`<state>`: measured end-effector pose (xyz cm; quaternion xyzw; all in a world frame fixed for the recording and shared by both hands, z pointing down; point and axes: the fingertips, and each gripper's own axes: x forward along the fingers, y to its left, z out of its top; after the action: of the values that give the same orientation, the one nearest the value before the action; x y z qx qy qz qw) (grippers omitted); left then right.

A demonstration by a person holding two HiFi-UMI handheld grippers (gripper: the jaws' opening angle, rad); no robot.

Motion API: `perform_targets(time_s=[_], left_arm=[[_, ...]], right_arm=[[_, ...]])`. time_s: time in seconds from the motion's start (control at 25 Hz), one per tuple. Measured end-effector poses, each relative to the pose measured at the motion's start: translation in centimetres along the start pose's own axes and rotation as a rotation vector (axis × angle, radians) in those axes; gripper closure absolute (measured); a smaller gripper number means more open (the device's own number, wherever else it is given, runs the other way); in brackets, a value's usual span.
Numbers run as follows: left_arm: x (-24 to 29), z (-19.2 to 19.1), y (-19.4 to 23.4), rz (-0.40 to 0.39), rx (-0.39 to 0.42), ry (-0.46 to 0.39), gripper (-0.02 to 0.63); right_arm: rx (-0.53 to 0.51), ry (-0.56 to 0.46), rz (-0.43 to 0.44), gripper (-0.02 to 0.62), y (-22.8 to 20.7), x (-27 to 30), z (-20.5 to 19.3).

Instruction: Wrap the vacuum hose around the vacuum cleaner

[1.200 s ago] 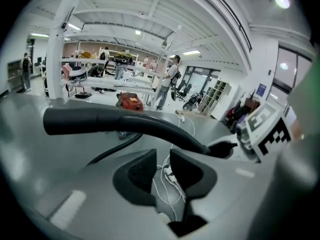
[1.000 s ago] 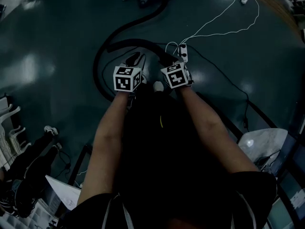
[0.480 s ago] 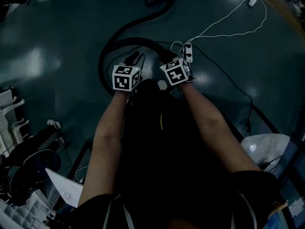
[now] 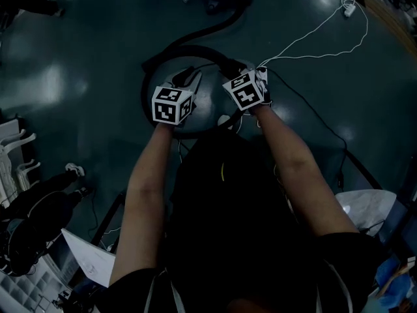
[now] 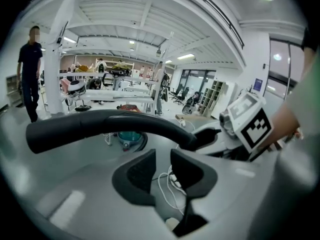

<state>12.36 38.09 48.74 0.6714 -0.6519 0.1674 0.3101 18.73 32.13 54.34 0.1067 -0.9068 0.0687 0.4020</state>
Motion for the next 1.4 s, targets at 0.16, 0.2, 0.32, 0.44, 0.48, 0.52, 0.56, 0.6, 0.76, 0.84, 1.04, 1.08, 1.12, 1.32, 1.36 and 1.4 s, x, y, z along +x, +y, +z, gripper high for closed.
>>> perform_targets(time_s=[0.16,0.2,0.32,0.44,0.48,0.52,0.56,0.6,0.76,0.84,1.04,1.08,1.12,1.32,1.36,1.4], left_arm=[[-0.7,0.5,0.3,-0.021,0.006,-0.007,0.497],[-0.9,0.7,0.4,-0.024,0.005,-0.013,0.495],[-1.3,1.1,0.3,-0.038,0.008,-0.028,0.491],[-1.8,2.1,0.7,-0.049,0.010,-0.055,0.485],[-2.0,2.6,0.9,-0.053,0.010,-0.067,0.483],[-2.3,3.0,1.1,-0.058,0.009,-0.077,0.480],[-2.5,3.4,1.2,-0.063,0.010,-0.084,0.477],[-2.8,3.9,1.2,-0.069,0.011,-0.090,0.474],[-4.3,6.2,1.3,-0.095,0.029,-0.139,0.469],[-4.9,6.8,1.5,-0.105,0.045,-0.151,0.469],[-6.1,8.1,1.7,-0.124,0.087,-0.166,0.469],[-6.3,8.4,1.7,-0.128,0.088,-0.171,0.469],[-6.6,8.6,1.8,-0.131,0.088,-0.174,0.468],[-7.3,10.0,2.2,-0.158,0.088,-0.196,0.462],[-7.4,10.3,2.4,-0.168,0.084,-0.205,0.460],[-7.7,10.8,2.6,-0.176,0.076,-0.218,0.463]], right_arm=[[-0.045,-0.021,0.023,0.362,0.2,-0.2,2.5],[-0.054,-0.026,0.026,0.362,0.1,-0.3,3.2],[-0.076,-0.046,0.020,0.362,-0.2,-1.0,5.2],[-0.071,-0.103,0.034,0.362,0.2,-1.6,7.9],[-0.062,-0.114,0.041,0.362,0.5,-1.8,8.7],[-0.052,-0.111,0.047,0.362,0.9,-2.1,9.2],[-0.041,-0.102,0.055,0.362,1.3,-2.3,9.6],[-0.035,-0.094,0.062,0.362,1.7,-2.5,9.8],[-0.068,-0.070,0.060,0.362,2.8,-2.7,10.6],[-0.083,-0.073,0.061,0.362,3.5,-2.7,11.1],[-0.099,-0.067,0.056,0.362,3.7,-3.3,12.6],[-0.105,-0.069,0.054,0.362,3.7,-3.5,13.0],[-0.111,-0.073,0.053,0.362,3.8,-3.7,13.5],[-0.163,-0.101,0.063,0.362,4.3,-4.4,16.7],[-0.177,-0.107,0.063,0.362,4.4,-4.5,17.4],[-0.188,-0.113,0.062,0.362,4.5,-4.6,18.0]])
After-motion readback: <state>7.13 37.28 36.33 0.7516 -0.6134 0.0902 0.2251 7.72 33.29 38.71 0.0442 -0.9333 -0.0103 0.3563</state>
